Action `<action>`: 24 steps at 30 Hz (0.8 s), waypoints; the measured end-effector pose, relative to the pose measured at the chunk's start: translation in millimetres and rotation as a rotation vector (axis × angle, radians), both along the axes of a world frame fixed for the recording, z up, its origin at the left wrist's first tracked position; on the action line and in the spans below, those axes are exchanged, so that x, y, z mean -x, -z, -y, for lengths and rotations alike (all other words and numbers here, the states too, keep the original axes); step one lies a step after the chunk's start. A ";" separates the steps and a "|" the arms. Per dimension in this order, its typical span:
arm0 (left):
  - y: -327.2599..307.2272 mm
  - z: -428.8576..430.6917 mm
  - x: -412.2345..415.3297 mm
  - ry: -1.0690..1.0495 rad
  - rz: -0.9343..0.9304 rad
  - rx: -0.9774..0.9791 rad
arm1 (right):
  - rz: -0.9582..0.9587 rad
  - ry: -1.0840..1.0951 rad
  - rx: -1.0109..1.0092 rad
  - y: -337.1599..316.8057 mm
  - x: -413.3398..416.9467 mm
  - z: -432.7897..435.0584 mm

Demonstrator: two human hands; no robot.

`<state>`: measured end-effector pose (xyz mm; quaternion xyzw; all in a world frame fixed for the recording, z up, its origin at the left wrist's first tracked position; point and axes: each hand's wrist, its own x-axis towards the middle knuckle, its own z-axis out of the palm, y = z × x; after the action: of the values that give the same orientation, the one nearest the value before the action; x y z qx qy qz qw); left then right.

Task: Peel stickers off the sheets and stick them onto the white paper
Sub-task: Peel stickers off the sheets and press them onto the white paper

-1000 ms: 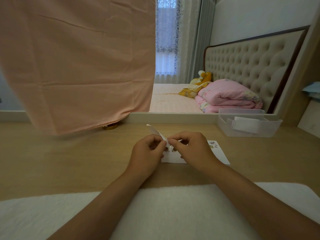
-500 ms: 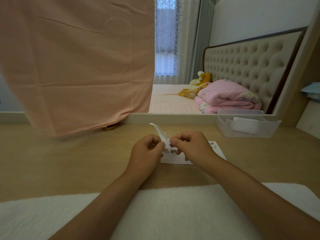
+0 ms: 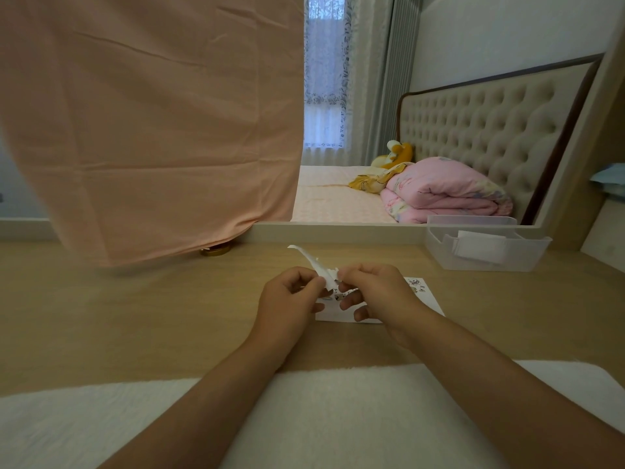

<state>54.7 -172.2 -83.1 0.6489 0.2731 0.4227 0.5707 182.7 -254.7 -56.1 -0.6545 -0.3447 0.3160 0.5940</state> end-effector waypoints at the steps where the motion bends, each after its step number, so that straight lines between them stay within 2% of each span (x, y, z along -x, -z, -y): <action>1: -0.7 0.7 0.1 0.008 0.004 0.033 | 0.077 0.002 -0.009 0.8 1.5 -0.5; 3: -2.0 1.9 0.8 0.008 0.002 0.068 | 0.226 -0.008 -0.021 3.3 4.9 -1.7; 6: -3.0 1.5 2.4 -0.022 -0.007 0.031 | 0.279 -0.033 -0.011 3.8 7.7 -2.2; 14: -5.3 1.3 5.5 -0.050 -0.140 -0.389 | 0.325 0.028 -0.009 -1.4 3.1 2.6; 21: -1.2 0.6 2.6 -0.071 -0.103 -0.289 | 0.298 0.082 0.005 0.0 2.2 0.1; 24: -2.3 1.8 4.3 -0.032 -0.257 -0.387 | 0.382 0.119 0.016 2.3 -2.0 0.9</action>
<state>50.4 -174.0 -80.8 0.7904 0.2676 0.3899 0.3894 184.6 -255.6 -58.4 -0.7264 -0.4095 0.1532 0.5302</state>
